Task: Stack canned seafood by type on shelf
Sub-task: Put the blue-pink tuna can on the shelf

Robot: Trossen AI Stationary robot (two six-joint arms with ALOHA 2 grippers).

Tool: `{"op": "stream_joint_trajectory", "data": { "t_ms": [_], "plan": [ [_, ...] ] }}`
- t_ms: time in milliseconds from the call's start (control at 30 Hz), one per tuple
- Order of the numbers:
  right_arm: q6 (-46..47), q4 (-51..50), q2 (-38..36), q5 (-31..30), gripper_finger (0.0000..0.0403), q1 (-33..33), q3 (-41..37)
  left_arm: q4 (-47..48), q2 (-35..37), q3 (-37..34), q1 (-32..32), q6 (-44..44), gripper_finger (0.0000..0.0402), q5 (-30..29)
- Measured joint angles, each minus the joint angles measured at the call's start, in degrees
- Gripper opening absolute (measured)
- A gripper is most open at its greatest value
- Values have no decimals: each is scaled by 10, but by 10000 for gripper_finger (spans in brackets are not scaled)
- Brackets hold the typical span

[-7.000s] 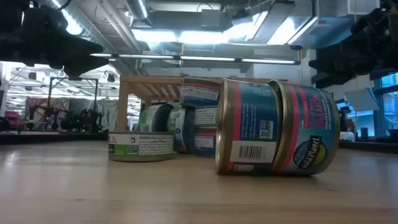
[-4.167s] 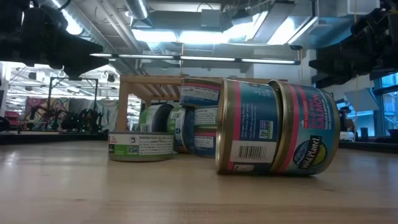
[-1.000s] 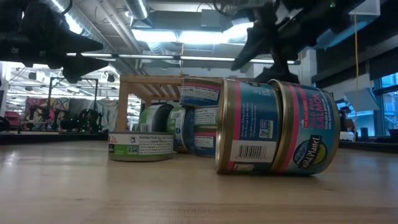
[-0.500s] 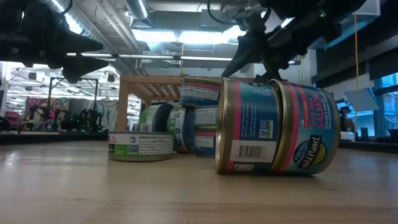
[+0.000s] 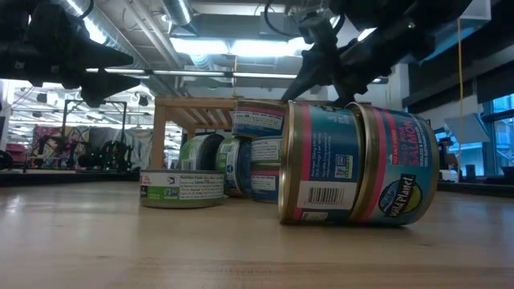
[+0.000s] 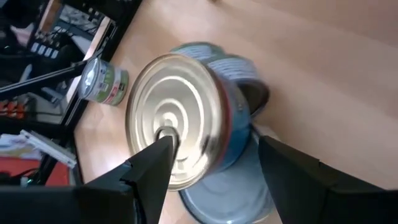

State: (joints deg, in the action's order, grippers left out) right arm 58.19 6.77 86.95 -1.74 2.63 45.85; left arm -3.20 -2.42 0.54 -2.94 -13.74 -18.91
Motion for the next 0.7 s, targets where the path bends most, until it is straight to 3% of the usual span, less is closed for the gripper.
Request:
{"op": "stream_joint_trajectory", "data": {
  "t_ms": [400, 700],
  "plan": [
    [0, 7, 7, -3, 236, 0, 0, 0, 0, 0, 0, 0, 282, 0],
    [-1, 5, 7, -4, 166, 0, 0, 0, 0, 0, 0, -6, 282, 0]
  ]
}}
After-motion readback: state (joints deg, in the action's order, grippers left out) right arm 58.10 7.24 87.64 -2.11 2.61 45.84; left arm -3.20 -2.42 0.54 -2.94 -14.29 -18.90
